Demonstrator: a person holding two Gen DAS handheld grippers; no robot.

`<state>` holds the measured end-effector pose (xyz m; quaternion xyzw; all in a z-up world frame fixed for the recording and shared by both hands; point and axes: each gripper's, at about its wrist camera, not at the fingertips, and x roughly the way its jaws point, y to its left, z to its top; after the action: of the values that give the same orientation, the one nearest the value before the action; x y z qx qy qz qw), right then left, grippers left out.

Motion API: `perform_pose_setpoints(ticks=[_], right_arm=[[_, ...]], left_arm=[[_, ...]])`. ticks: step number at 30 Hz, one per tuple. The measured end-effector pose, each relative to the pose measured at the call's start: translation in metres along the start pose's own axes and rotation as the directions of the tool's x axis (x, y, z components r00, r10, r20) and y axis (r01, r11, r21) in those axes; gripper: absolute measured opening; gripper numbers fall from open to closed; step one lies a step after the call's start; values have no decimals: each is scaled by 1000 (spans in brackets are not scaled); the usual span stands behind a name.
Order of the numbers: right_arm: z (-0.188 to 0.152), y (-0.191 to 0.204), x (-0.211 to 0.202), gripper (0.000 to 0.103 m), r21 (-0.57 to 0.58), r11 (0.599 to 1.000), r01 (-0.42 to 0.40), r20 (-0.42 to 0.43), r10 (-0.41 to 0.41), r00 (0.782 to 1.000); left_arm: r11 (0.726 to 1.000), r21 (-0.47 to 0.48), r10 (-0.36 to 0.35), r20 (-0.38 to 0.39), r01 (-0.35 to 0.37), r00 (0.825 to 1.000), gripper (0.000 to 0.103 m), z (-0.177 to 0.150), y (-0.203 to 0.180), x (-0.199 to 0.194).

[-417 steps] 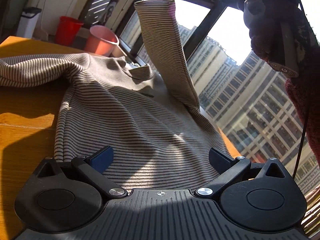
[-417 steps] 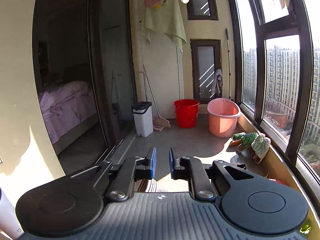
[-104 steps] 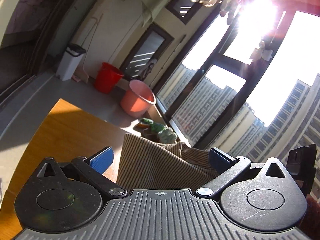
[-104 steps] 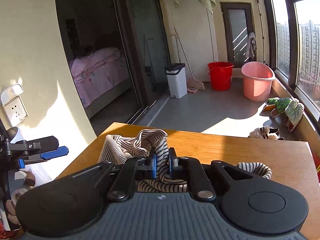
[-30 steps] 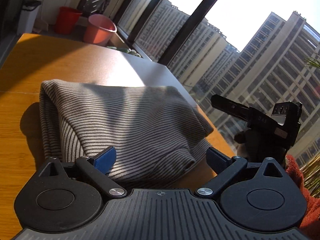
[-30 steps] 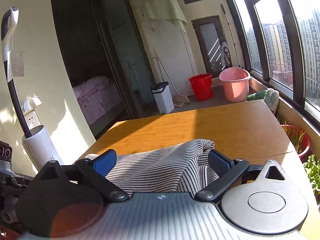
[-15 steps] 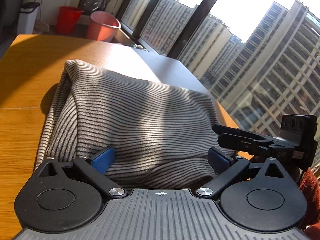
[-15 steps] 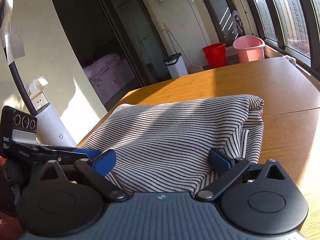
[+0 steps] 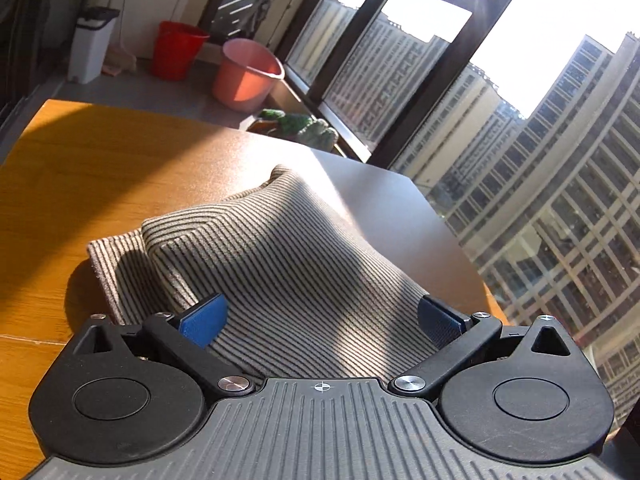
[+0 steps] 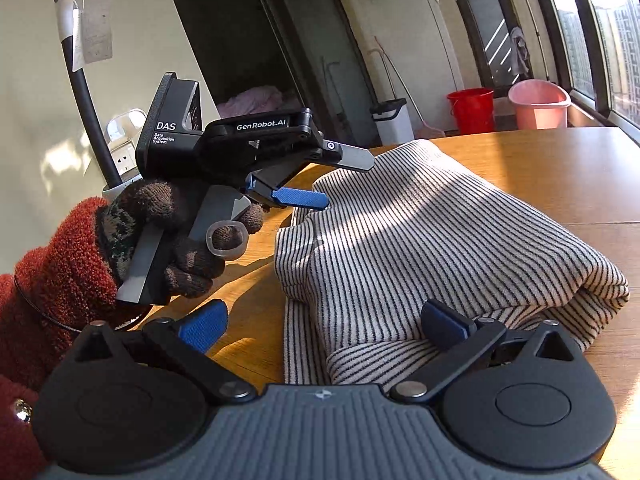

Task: Fold clothes

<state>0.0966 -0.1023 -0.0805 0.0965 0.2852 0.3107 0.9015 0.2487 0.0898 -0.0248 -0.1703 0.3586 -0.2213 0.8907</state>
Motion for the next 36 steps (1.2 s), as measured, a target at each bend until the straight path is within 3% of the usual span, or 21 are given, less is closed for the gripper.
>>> perform_pose_setpoints(ticks=[3,6,8,12,21,25,28,32,36], right_arm=[[11,-12,-18,103,0,997,83,62,-83,995],[23,-28,-28,103,6,986,166,93,-166,982],[27,-41,-25,103,8,981,195,79,-195,978],[19,-64,-7,103,59,976,209,18,-210,977],[-2,-57,-4,103,101,982,159,21,-161,987],[-11,-35,2,103,29,990,140,8,-140,990],[-17,-18,7,103,-41,990,137,-2,-137,991],[-19,-7,3,103,-93,986,140,-8,-142,990],[-10,-11,-12,103,-72,988,139,21,-138,990]], left_arm=[[1000,-1,-31,0,31,1000,103,-15,-7,-24],[988,-36,-154,-44,152,987,103,-36,-11,-39],[976,-74,-212,-90,206,973,103,-50,-11,-33],[965,-123,-249,-150,232,957,103,-62,-12,-9],[984,-75,-174,-152,164,973,103,-43,-10,7],[994,-49,-98,-117,93,988,103,-33,-1,15],[995,-64,-88,-103,81,991,103,-22,9,21],[997,-67,-49,-100,43,994,103,-19,7,8],[997,-20,-73,-53,72,996,103,-21,-1,-24]])
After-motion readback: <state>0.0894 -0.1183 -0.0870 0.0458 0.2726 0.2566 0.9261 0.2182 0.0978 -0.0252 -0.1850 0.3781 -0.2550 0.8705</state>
